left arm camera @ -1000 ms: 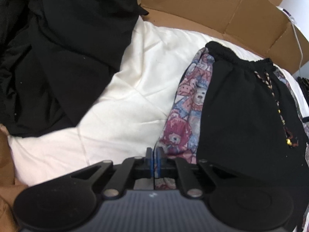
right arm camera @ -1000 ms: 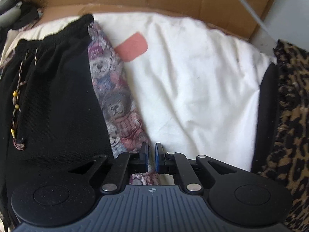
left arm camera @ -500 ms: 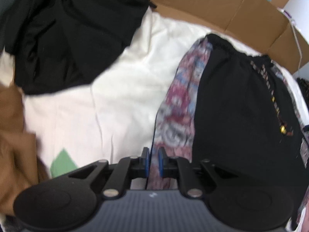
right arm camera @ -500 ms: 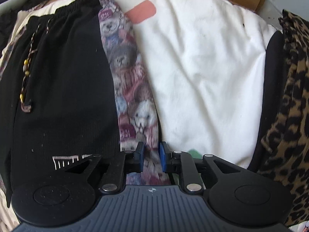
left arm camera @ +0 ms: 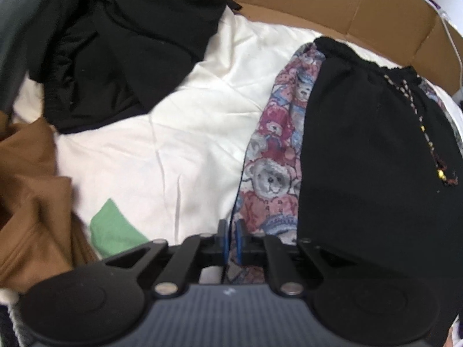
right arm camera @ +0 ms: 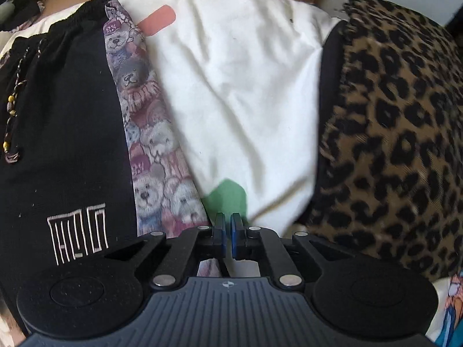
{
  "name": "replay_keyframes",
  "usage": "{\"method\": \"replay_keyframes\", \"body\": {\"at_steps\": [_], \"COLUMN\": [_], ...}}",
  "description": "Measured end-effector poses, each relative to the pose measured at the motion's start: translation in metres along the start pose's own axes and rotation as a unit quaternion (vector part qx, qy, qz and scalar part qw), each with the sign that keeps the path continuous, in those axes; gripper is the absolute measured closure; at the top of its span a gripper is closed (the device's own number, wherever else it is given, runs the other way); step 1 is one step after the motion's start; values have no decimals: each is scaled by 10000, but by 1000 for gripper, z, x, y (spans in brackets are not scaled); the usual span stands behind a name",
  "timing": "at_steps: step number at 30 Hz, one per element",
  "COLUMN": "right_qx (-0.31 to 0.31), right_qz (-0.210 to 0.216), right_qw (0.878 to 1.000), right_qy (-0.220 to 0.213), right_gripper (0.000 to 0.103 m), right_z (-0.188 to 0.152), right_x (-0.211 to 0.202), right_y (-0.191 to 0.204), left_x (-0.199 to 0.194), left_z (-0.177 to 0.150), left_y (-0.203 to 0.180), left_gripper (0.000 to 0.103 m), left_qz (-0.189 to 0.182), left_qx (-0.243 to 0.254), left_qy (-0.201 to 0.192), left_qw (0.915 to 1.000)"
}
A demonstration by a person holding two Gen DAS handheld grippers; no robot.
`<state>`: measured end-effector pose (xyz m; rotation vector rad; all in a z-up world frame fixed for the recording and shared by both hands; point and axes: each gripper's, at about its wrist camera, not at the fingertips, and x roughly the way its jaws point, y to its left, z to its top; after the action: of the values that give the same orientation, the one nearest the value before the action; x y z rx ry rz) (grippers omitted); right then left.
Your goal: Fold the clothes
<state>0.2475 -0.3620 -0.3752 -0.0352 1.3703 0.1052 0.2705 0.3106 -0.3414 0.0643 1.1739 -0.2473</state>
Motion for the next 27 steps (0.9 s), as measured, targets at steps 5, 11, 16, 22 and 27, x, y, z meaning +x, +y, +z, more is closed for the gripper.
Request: {"method": "replay_keyframes", "body": {"at_steps": [5, 11, 16, 22, 27], "right_qx": [111, 362, 533, 722, 455], "right_qz": [119, 337, 487, 742, 719], "right_qw": [9998, 9987, 9963, 9939, 9964], "right_qy": [66, -132, -460, -379, -46], "right_gripper": [92, 86, 62, 62, 62], "right_z": [-17, -28, -31, -49, -68], "right_x": [-2, -8, -27, -29, -16], "right_y": [-7, -10, -21, -38, -31], "left_x": [-24, -43, -58, -69, -67], "left_z": [-18, -41, -58, -75, -86], "left_y": [-4, -12, -18, -16, -21], "left_gripper": [95, 95, 95, 95, 95], "left_qz": [12, 92, 187, -132, -161], "left_qx": [-73, -279, -292, -777, -830], "left_qy": [-169, -264, -272, -210, -75], "left_qw": [9998, 9992, 9990, 9967, 9964]}}
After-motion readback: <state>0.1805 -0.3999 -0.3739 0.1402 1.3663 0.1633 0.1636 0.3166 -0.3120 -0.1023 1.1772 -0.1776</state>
